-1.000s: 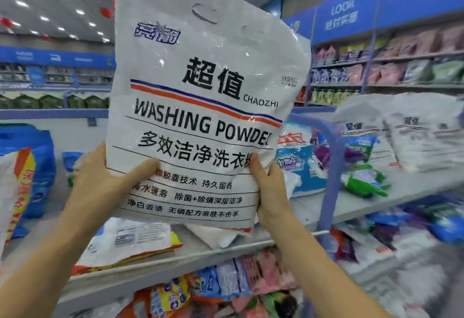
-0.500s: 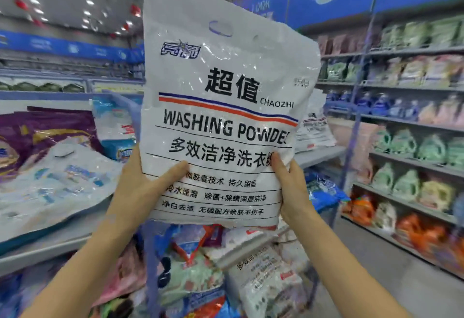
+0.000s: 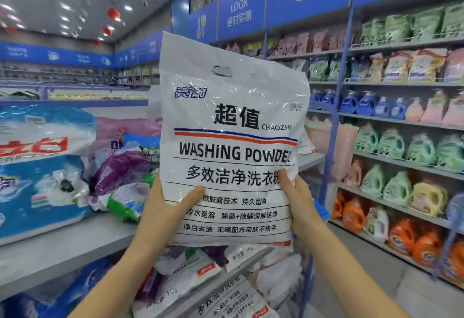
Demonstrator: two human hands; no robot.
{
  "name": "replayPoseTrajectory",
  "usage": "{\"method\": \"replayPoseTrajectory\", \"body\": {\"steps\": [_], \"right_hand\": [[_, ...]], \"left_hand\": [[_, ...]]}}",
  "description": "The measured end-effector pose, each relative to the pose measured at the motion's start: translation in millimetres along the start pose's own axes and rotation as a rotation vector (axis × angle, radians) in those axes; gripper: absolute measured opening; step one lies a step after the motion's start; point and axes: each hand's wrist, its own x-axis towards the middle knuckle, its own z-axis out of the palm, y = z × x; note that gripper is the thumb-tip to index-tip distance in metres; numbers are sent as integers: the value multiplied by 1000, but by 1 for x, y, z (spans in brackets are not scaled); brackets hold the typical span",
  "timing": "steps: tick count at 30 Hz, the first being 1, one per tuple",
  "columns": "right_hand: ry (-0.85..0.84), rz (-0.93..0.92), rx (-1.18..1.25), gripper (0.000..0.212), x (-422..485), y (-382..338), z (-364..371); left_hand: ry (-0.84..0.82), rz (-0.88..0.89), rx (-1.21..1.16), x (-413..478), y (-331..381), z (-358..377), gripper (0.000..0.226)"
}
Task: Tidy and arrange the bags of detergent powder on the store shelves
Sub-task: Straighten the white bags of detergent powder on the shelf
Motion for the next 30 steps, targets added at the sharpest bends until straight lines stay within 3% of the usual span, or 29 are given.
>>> {"method": "replayPoseTrajectory", "body": {"steps": [5, 9, 13, 16, 17, 19, 21, 23, 28, 30], "right_hand": [[-24, 6, -45, 12, 80, 22, -12], [-44, 12, -48, 28, 144, 43, -14], [-130, 34, -27, 11, 198, 59, -7], [-219, 13, -65, 59, 241, 79, -5], [-209, 1, -94, 58, 253, 86, -2], [-194, -13, -140, 29, 273, 106, 2], [-188, -19, -191, 14, 282, 126, 6], [-173, -55, -217, 18, 288, 138, 11], [-204, -96, -196, 18, 291, 152, 33], [-232, -122, -219, 30, 291, 154, 43]], "left_hand": [[51, -11, -38, 60, -30, 37, 69], [84, -28, -24, 107, -51, 59, 70], [159, -42, 10, 146, -67, 73, 64], [237, -61, 38, 172, -87, 83, 62], [262, -73, 63, 178, -92, 88, 62], [292, -112, 93, 191, -109, 97, 52], [335, -190, 117, 197, -123, 105, 53], [420, -220, 189, 202, -131, 107, 59], [594, -178, 247, 213, -139, 92, 41], [653, -179, 282, 213, -144, 85, 39]]}}
